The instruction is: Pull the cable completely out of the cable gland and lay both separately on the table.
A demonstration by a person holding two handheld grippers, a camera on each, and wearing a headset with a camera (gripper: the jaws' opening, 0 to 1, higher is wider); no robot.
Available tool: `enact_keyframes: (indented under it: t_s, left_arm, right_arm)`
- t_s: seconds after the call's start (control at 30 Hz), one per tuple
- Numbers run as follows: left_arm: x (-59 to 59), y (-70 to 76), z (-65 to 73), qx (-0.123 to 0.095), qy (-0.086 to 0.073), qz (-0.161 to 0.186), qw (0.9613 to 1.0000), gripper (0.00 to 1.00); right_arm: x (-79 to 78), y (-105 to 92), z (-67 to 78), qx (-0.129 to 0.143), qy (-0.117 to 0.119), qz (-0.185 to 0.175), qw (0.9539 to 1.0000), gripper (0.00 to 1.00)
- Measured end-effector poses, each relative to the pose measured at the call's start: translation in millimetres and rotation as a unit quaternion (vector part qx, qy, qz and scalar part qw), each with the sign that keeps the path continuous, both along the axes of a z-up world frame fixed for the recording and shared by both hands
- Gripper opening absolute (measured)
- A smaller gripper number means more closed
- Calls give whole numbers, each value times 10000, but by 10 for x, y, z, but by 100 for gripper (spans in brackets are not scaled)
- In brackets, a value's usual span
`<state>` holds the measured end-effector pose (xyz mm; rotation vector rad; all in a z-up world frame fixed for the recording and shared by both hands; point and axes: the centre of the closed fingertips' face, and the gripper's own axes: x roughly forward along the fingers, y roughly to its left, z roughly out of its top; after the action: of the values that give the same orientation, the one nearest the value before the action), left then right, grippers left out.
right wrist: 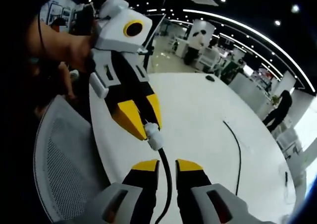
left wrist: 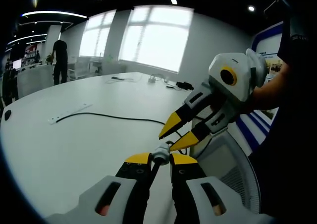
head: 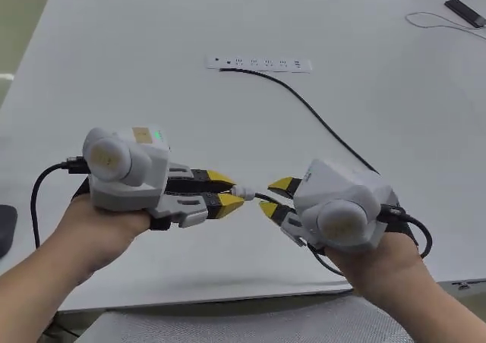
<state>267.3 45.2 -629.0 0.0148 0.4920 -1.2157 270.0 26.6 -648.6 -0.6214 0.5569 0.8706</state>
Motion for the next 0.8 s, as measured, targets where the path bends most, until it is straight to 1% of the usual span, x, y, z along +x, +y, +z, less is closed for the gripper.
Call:
enact_keyframes:
  t_s: [0.23, 0.47, 0.53, 0.6, 0.67, 0.8]
  left_arm:
    - [25, 3, 3, -23, -1, 24, 10000, 15]
    - [31, 3, -35, 38, 8, -40, 10000, 15]
    - [28, 3, -41, 19, 27, -48, 10000, 15]
    - [33, 5, -41, 7, 26, -47, 10000, 15]
    - [34, 3, -34, 2, -33, -74, 10000, 15]
    - [35, -1, -22, 8, -80, -84, 9999, 15]
  right_arm:
    - [28, 65, 14, -76, -116, 182, 9997, 2]
    - [24, 71, -38, -155, -116, 338, 9992, 1]
    - [29, 66, -35, -197, -152, 359, 9990, 0]
    - [30, 65, -32, -184, -150, 339, 9991, 0]
    - [33, 62, -23, -96, -101, 248, 9996, 0]
    - [40, 58, -20, 20, -26, 154, 9999, 0]
